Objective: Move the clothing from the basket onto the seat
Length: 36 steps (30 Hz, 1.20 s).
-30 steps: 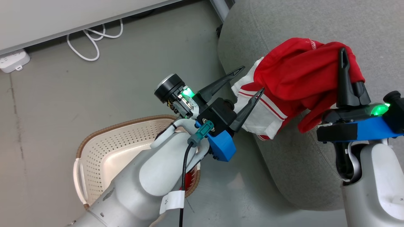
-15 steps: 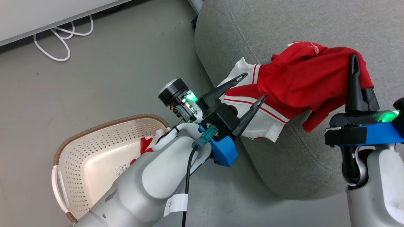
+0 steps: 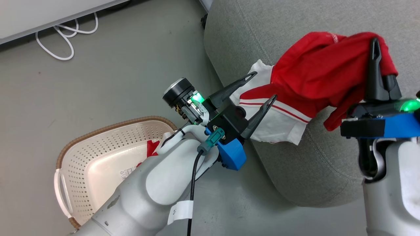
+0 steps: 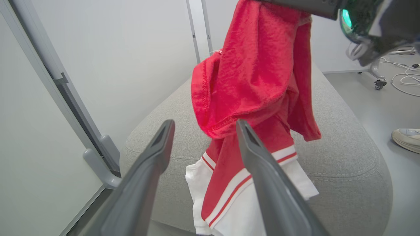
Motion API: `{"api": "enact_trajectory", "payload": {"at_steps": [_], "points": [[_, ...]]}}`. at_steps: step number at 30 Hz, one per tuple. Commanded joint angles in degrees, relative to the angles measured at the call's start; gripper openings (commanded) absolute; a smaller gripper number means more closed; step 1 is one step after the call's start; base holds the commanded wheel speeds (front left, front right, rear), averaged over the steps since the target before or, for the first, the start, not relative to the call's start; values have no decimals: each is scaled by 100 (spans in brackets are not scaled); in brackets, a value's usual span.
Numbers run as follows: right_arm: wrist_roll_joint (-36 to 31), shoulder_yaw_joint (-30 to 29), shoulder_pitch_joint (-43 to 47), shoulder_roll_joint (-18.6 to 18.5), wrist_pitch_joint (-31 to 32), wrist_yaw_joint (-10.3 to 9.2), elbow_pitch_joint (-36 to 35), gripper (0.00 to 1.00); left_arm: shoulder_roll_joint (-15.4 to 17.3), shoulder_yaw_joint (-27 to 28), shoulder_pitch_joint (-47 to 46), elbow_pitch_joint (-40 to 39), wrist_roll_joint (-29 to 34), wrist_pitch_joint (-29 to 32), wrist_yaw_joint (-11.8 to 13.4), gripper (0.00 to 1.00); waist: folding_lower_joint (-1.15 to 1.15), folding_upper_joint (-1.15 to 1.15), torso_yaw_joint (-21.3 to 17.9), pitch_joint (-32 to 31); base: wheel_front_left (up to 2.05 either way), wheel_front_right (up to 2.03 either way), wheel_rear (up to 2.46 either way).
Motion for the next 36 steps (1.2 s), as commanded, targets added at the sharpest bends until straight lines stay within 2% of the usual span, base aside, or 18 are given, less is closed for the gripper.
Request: {"api": "enact_trajectory", "payload": {"at_steps": [1, 6, 10, 19, 23, 26, 29, 36], "points": [[-61, 2, -157, -5, -5, 3, -52, 0, 34, 37, -67, -18, 20, -18, -26, 100, 0, 0, 16, 50, 0, 0, 0], [-211, -77, -840, -216, -5, 3, -212, 0, 94, 103, -182, -73, 78, -17, -14, 100, 0, 0, 52, 330, 0, 0, 0], [-317, -246, -1564, -545, -5, 2, -338, 0, 168, 152, -346, -93, 137, -18, 4, 100, 0, 0, 99, 672, 0, 0, 0], [-336, -1105, -3084, -1691, -4, 2, -466, 0, 283, 191, -752, -143, 290, -18, 50, 100, 0, 0, 262, 1548, 0, 0, 0], [-250, -1453, -3435, -2233, -3, 2, -261, 0, 322, 179, -919, -154, 339, -17, 54, 100, 0, 0, 319, 1874, 0, 0, 0], [-252, -1600, -3514, -2499, -3, 2, 2, 0, 349, 190, -1038, -143, 354, -16, 57, 100, 0, 0, 337, 2057, 0, 0, 0], [-287, -1710, -3372, -2529, -4, 2, 273, 0, 383, 198, -1129, -154, 368, -17, 61, 100, 0, 0, 346, 2185, 0, 0, 0], [-368, -1828, -2868, -2177, -4, 2, 887, 0, 428, 181, -1227, -150, 352, -17, 76, 100, 0, 0, 377, 2380, 0, 0, 0]]}}
